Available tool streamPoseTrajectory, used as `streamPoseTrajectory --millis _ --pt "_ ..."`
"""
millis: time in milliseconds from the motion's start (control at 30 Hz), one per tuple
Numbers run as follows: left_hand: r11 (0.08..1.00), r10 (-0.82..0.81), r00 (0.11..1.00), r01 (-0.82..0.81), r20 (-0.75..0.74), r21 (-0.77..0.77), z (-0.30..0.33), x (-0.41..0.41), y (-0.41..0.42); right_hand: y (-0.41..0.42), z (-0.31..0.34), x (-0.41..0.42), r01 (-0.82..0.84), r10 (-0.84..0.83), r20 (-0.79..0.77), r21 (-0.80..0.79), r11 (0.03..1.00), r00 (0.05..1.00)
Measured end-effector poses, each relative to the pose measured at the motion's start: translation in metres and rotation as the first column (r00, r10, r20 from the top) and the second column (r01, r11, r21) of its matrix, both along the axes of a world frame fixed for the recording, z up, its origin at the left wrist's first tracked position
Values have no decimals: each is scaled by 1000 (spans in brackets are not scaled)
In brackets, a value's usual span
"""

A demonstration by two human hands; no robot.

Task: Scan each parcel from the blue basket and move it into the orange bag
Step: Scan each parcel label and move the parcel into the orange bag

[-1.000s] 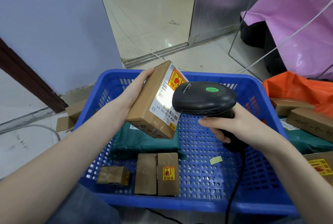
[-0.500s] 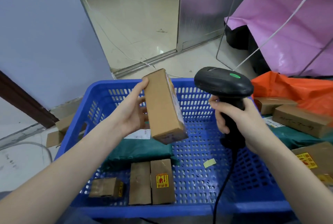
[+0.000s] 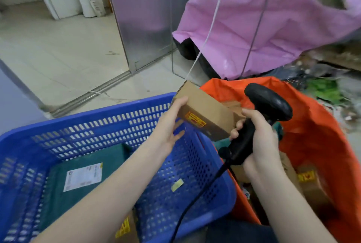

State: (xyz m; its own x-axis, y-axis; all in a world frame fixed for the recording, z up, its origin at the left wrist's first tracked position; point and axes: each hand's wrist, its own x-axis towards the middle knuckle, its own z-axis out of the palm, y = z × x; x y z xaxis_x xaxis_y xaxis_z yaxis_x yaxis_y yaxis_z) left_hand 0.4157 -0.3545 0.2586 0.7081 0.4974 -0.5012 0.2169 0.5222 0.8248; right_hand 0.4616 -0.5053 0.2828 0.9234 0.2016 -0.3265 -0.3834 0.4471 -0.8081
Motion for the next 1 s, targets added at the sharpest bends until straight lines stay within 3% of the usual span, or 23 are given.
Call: streamPoseTrajectory --millis 133,300,433,600,767,900,1000 --pt "996 -71 997 73 -40 42 -13 39 -35 -15 -4 9 67 -63 -99 36 997 993" --pt "941 -339 940 339 -43 -24 -17 59 -54 -6 -2 8 34 -26 -105 79 996 994" --pt "961 -270 963 270 6 -66 -19 47 -38 2 2 4 -21 27 -73 84 996 997" --pt "983 -178 984 178 -16 46 -20 -2 7 16 4 -3 -75 74 15 47 996 997" --pt "979 -108 988 125 -110 163 -19 -73 62 42 2 -20 -233 234 101 -14 972 967" --pt "973 -47 988 79 -149 218 -17 -127 98 71 -4 -42 -426 441 211 -116 897 872" --pt "963 -30 980 81 -197 258 -22 -159 120 93 -10 -60 -588 619 249 -193 786 745"
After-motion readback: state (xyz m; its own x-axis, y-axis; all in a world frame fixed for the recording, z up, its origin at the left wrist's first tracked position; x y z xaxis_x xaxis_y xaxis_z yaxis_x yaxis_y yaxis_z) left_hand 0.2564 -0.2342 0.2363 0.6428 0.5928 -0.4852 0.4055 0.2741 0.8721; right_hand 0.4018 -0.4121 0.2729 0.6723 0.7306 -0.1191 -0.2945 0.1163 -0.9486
